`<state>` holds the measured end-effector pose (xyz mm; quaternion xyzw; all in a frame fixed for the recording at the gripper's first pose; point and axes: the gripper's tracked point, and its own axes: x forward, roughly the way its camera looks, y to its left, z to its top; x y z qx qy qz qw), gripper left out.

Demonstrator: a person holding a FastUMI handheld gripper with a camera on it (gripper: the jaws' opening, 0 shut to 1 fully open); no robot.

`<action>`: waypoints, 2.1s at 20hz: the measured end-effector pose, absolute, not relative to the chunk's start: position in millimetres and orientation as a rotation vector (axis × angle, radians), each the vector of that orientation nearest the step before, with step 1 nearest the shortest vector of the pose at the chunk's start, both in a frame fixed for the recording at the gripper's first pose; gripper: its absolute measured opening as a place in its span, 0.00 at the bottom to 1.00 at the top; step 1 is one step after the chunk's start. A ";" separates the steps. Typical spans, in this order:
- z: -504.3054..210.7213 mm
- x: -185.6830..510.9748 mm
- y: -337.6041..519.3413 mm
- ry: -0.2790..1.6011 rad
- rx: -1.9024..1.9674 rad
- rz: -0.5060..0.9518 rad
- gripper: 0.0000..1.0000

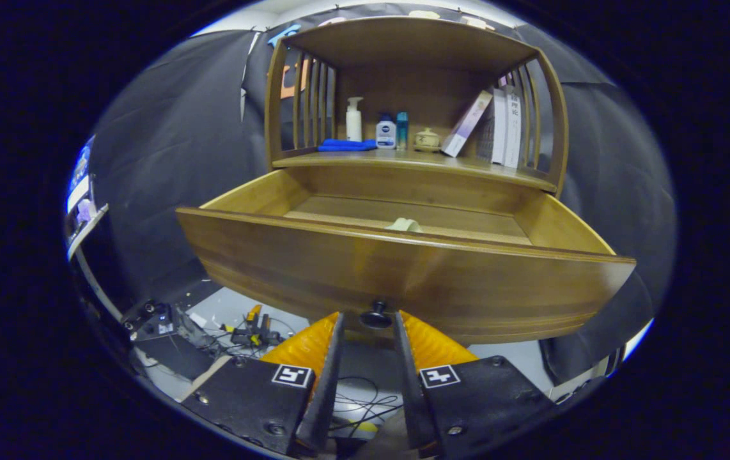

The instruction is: Pull open the drawer, take out the items inside it, and place them on the countertop above the cabinet.

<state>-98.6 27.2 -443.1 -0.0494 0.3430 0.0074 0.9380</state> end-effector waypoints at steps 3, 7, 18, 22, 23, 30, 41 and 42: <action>-416.8 -96.7 42.4 0.718 -0.079 0.083 0.62; -376.6 -78.5 50.5 0.673 -0.081 0.134 0.75; -404.5 -3.8 15.9 0.931 0.007 -0.009 0.74; -421.9 14.6 9.2 1.013 0.045 -0.045 0.69; -424.9 20.2 5.5 1.027 0.048 -0.058 0.69; -445.5 49.8 -13.0 1.087 -0.010 -0.140 0.61; -464.1 49.4 -13.1 1.107 0.058 -0.137 0.34; -464.3 50.9 -15.7 1.101 0.052 -0.139 0.30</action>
